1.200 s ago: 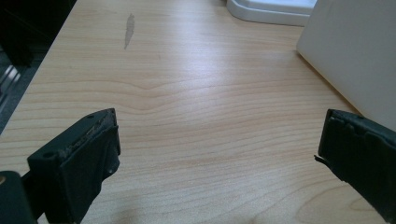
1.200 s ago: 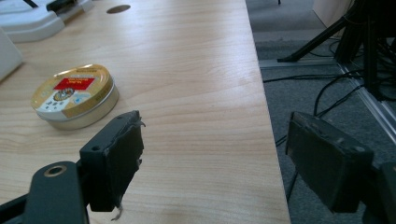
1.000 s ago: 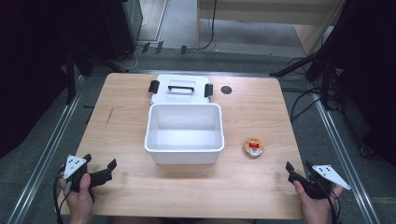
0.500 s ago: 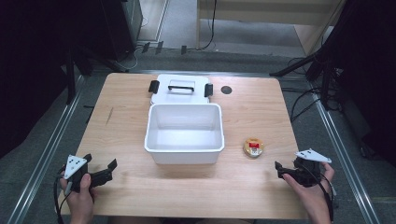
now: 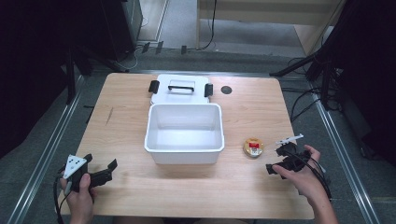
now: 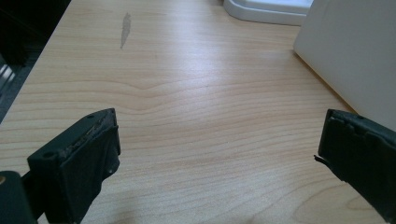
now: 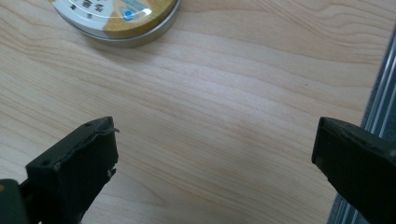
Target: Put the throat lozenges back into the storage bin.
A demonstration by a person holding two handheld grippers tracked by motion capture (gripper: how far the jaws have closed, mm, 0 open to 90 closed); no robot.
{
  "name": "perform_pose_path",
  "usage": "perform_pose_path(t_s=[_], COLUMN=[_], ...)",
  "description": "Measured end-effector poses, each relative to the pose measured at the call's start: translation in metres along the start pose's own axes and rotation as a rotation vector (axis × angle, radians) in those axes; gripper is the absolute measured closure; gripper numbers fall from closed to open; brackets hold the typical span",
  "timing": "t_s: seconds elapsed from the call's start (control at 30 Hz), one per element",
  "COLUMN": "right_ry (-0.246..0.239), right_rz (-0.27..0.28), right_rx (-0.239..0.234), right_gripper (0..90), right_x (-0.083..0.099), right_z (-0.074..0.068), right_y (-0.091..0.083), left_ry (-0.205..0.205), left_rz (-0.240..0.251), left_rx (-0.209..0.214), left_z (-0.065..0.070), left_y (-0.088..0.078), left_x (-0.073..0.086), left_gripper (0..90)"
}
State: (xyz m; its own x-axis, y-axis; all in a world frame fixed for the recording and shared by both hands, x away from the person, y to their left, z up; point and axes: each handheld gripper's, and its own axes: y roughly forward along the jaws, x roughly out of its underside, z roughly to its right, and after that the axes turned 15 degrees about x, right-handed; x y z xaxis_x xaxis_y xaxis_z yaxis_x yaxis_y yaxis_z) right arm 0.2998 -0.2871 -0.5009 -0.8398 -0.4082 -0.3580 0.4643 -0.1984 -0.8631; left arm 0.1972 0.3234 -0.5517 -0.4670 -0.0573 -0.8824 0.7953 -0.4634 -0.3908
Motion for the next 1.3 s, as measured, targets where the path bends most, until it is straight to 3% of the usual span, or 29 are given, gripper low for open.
perform_pose_path(t_s=[0.17,0.2,0.4,0.63,0.93,1.3], right_ry=[-0.066,-0.103,-0.16,-0.185,-0.177,-0.158], right_rz=[-0.05,-0.076,-0.123,-0.16,-0.206,-0.226], right_rx=[-0.027,-0.033,-0.027,-0.018,-0.045,-0.046], right_gripper=[0.0,0.0,0.0,0.0,0.6,4.9], right_x=[-0.011,-0.017,-0.036,-0.054,-0.074,-0.093], right_z=[-0.008,-0.014,-0.027,-0.035,-0.041,-0.049], right_y=[0.002,0.002,0.003,0.002,-0.001,0.0], left_ry=[0.0,0.0,-0.002,-0.005,-0.011,-0.017], left_rz=[0.002,0.003,-0.001,0.005,0.008,0.009], left_rx=[-0.005,-0.005,-0.003,-0.003,-0.006,-0.003], left_z=[0.0,0.0,0.0,-0.001,-0.001,-0.002], left_y=[0.0,0.0,0.0,0.0,0.0,0.0], left_x=[0.0,0.0,0.0,0.0,0.0,0.0], left_gripper=[0.0,0.0,0.0,0.0,0.0,0.0])
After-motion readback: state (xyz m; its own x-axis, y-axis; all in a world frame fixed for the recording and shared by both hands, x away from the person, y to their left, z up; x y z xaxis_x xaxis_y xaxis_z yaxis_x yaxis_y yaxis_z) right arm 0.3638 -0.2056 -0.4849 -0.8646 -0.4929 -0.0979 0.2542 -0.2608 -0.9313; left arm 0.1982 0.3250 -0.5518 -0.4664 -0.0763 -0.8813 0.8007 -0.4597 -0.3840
